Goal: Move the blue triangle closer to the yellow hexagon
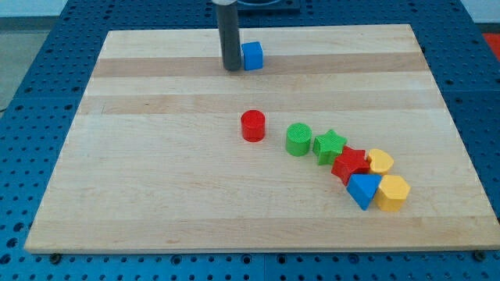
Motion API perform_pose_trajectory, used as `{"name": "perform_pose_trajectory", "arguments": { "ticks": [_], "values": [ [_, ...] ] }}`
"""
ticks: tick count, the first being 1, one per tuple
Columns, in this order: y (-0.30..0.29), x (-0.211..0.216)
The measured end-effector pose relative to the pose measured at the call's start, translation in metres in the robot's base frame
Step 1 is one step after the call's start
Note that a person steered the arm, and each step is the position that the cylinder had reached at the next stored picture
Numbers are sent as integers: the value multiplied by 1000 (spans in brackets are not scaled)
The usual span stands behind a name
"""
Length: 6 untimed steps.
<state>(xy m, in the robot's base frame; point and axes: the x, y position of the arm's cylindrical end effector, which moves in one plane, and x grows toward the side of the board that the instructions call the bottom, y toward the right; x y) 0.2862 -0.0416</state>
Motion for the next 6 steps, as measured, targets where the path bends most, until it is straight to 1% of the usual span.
{"name": "perform_pose_trajectory", "arguments": {
  "ticks": [1, 3, 4, 5, 6],
  "values": [
    [48, 6],
    [76, -19],
    [86, 1],
    [77, 19],
    [77, 19]
  ]
}}
